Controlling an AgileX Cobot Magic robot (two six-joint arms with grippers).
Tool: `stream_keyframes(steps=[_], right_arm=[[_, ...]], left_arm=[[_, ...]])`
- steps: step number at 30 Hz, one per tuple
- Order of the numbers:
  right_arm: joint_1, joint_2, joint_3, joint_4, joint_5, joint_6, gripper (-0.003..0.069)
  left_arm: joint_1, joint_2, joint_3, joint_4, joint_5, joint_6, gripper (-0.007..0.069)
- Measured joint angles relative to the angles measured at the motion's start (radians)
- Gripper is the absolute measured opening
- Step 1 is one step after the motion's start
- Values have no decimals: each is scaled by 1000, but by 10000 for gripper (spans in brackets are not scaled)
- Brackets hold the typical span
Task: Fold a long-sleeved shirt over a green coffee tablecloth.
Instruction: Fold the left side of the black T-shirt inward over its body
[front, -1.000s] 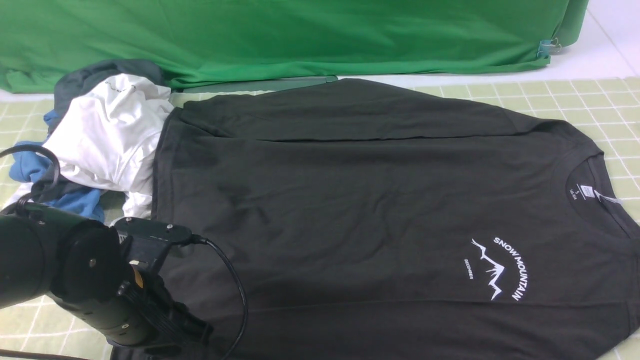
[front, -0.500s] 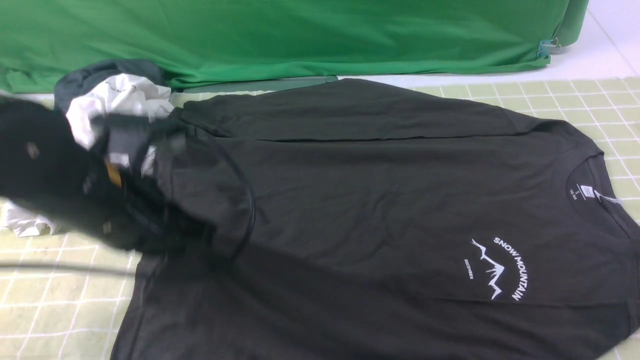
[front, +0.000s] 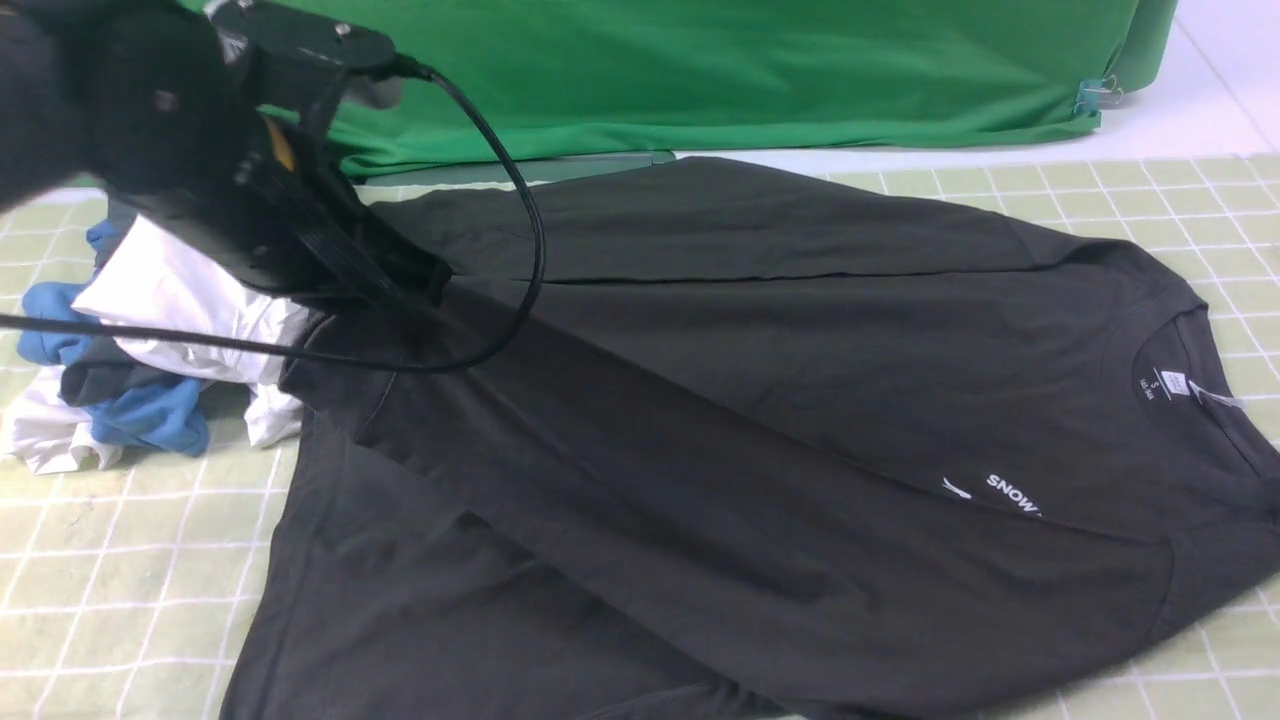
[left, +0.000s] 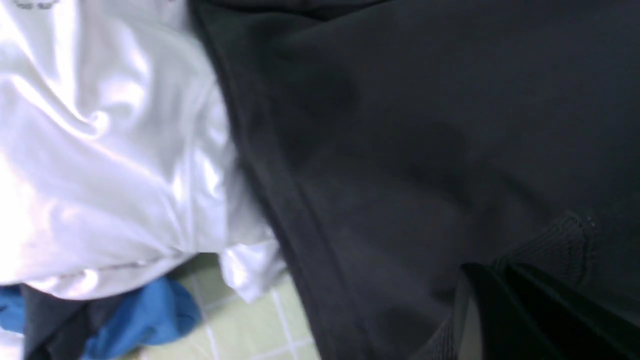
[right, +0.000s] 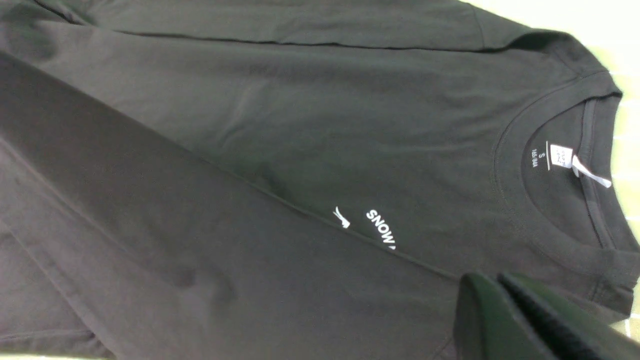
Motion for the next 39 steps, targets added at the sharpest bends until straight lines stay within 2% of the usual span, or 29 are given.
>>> stream_keyframes(steps=[7,12,18,27,30,33,36,37,38,39], right_arm=[[0,0,0,3,7,0,38],[0,0,0,3,11,0,38],[0,0,-1,4,12,0,40],[0,0,-1,5,19,0,54],[0,4,-2,5,66,2,63],[0,41,-6,5,142,24,90],[0,108,-23,8,207,30,154],[0,113,-23,9,210,30,160],[0,152,-28,24,225,30,218],[0,157,-28,27,229,30,227]], left_arm=[[4,143,-14,106,-35,-95,13],[29,192,-30,119,-46,-140,13],[71,198,-95,125,-75,-147,13],[78,198,-112,125,-123,-121,27],[78,198,-112,135,-124,-120,72],[78,198,-112,153,-130,-120,162],[78,198,-112,166,-131,-120,279],[78,198,-112,166,-131,-120,286],[78,198,-112,171,-129,-121,342],[78,198,-112,171,-128,-123,355]])
